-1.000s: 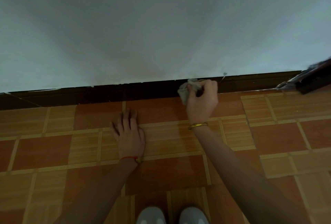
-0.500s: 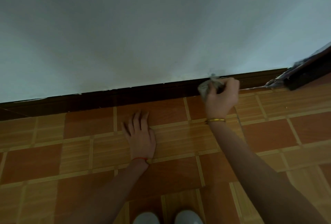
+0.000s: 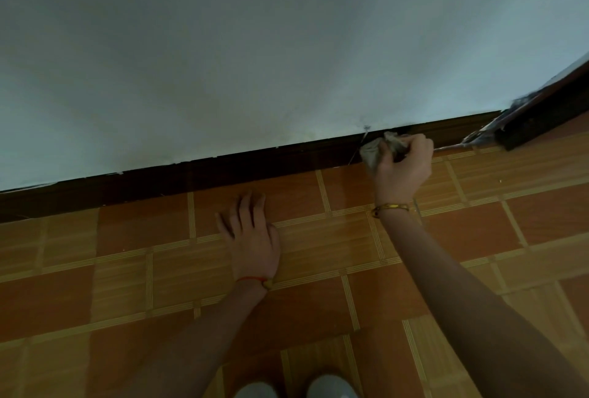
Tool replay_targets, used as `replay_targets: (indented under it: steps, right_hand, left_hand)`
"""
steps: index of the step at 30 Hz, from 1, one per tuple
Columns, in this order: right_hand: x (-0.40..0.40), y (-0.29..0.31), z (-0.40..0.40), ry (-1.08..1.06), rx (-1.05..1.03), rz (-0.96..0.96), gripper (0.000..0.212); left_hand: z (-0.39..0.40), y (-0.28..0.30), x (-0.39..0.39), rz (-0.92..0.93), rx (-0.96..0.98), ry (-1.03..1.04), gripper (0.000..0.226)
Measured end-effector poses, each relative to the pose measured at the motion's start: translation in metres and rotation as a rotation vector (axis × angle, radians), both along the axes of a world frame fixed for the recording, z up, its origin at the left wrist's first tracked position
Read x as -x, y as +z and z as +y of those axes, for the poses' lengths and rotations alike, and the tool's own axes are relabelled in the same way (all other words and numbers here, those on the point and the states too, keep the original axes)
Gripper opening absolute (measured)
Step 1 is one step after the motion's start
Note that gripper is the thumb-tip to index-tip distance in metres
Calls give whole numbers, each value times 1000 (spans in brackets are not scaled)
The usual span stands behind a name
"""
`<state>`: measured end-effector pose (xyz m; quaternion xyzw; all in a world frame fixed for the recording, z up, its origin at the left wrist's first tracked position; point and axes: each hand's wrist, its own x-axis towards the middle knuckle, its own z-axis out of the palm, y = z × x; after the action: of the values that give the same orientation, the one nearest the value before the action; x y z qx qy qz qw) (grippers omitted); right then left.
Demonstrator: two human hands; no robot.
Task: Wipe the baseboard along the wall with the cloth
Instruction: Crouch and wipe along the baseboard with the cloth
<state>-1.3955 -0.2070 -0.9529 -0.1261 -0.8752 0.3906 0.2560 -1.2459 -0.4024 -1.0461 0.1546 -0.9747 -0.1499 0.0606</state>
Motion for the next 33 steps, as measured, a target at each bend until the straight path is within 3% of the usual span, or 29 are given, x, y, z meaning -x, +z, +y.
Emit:
replay_targets:
  steps: [8,14,19,23,27,31,33]
  right_hand:
    - [-30,-34,-61,273,-56,-160,17]
    - [2,-24,8,-55,-44,-220,13]
    - [-11,-25,-19,157,-140,-237,12]
    - [-34,-27,-65,316,-32,-161,19]
    - [-25,-8,-49,179,22,-77,21]
    - [1,14,-4,-128,66,-36,15]
    - [7,19,5,-129,71,28,18]
  left_hand:
    - [-1,0,0,1,2,-6,52]
    - [0,3,0,-20,-19,-2,53]
    - [1,3,0,-16,-6,9,52]
    - [-1,2,0,2,-5,-2,53]
    - [-2,2,-2,27,-7,-11,53]
    - [-1,4,-1,8,-16,-6,53]
    - [0,5,0,6,-20,-5,53]
